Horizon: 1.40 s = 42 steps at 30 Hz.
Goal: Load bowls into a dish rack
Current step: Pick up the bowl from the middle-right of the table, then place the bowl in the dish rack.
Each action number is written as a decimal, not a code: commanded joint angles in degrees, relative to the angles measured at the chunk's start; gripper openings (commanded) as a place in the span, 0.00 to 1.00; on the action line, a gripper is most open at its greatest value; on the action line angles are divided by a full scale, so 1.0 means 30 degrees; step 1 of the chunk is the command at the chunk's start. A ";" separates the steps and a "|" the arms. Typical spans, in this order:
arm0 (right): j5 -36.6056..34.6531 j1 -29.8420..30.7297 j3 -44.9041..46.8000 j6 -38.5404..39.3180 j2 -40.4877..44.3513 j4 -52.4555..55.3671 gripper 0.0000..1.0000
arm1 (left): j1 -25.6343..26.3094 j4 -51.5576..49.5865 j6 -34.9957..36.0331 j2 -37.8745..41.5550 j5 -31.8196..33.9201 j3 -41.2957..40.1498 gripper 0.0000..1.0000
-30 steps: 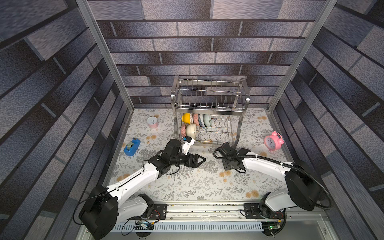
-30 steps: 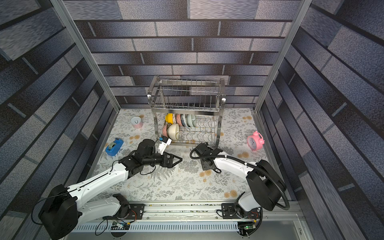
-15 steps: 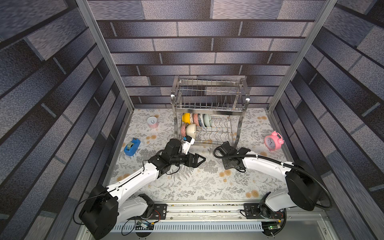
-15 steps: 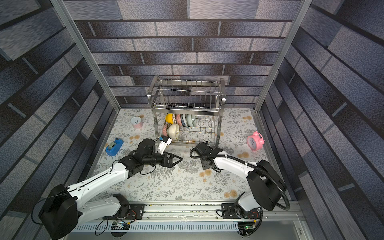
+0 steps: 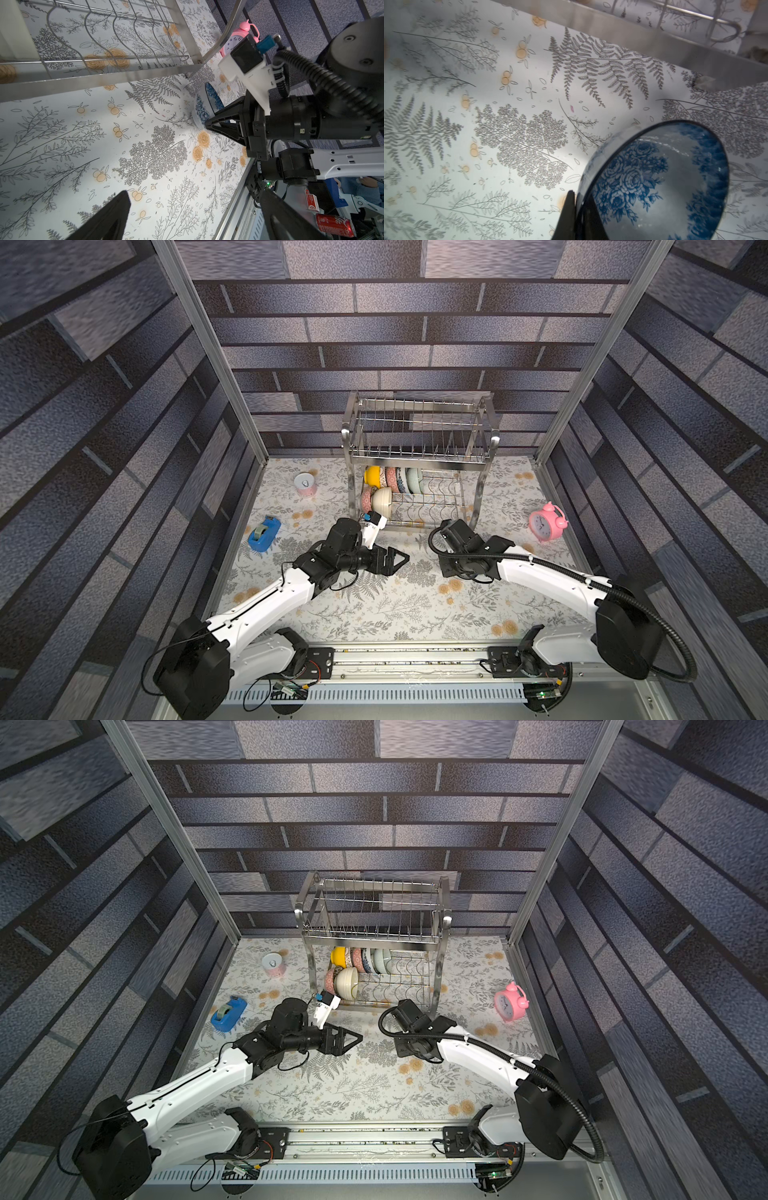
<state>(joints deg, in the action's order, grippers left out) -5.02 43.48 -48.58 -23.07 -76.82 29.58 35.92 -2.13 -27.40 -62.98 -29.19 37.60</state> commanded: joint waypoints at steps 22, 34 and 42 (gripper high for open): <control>0.8395 -0.1768 -0.1218 -0.3065 0.1408 -0.6538 0.00 | -0.1283 -0.0960 0.0084 0.2518 0.1087 -0.0272 1.00; 1.2604 -0.3577 -0.0913 -0.7564 -0.0655 -1.3107 0.00 | -0.1938 -0.1432 0.0007 0.3272 0.1205 -0.0501 1.00; 1.3411 -0.4251 -0.1342 -0.9429 -0.2578 -1.5792 0.00 | -0.2440 -0.1721 0.0015 0.3730 0.1212 -0.0504 1.00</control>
<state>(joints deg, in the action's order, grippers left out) 32.38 31.73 -50.54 -48.10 -83.66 -9.47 29.21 -5.85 -27.42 -53.12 -25.85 36.77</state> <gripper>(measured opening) 0.081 0.995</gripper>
